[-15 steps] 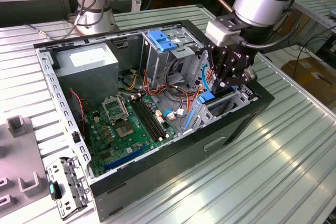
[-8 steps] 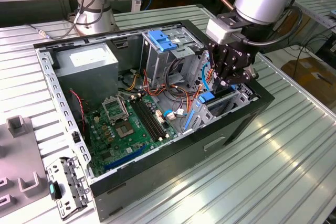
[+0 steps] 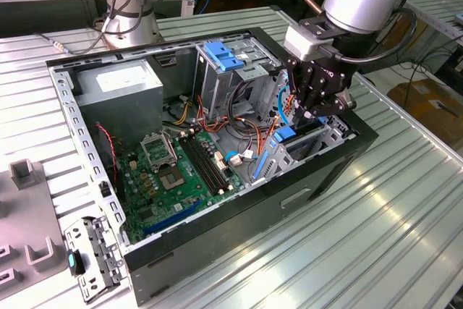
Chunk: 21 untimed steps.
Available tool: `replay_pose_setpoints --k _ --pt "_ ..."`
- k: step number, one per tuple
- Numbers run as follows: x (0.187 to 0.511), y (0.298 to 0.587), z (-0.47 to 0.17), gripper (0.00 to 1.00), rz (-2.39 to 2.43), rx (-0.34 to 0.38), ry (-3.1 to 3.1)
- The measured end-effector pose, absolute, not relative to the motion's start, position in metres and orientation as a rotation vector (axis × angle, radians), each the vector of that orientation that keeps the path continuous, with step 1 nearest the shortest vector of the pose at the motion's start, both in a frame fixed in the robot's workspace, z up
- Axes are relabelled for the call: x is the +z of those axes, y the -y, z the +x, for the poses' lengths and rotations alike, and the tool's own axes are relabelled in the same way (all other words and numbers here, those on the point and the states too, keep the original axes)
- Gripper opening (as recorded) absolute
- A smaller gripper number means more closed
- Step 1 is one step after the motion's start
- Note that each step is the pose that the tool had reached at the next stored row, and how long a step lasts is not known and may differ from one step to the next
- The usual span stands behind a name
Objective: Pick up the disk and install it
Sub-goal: 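Insert the first disk wire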
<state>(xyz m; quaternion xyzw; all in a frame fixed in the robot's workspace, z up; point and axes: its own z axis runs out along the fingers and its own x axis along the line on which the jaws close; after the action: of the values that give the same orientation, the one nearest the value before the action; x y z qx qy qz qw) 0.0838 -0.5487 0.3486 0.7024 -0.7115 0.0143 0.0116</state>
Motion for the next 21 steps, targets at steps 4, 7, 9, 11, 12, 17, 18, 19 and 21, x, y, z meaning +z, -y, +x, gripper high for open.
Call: replay_pose_setpoints --k 4,7,9,11,12,17,18,19,21 --pt "0.349 0.549 0.086 0.11 2.190 0.045 2.219" --pt "0.349 0.549 0.087 0.11 2.194 0.045 2.215" --pt "0.349 0.549 0.087 0.11 2.212 0.045 2.197" --pt "0.353 0.549 0.088 0.11 2.271 0.046 2.137" --pt "0.355 0.549 0.088 0.11 2.278 0.046 2.130" --pt "0.358 0.549 0.088 0.11 2.286 0.046 2.122" --pt "0.359 0.548 0.089 0.11 2.286 0.046 2.121" --pt "0.359 0.547 0.090 0.11 2.287 0.046 2.120" --pt "0.359 0.546 0.094 0.11 2.291 0.046 2.116"
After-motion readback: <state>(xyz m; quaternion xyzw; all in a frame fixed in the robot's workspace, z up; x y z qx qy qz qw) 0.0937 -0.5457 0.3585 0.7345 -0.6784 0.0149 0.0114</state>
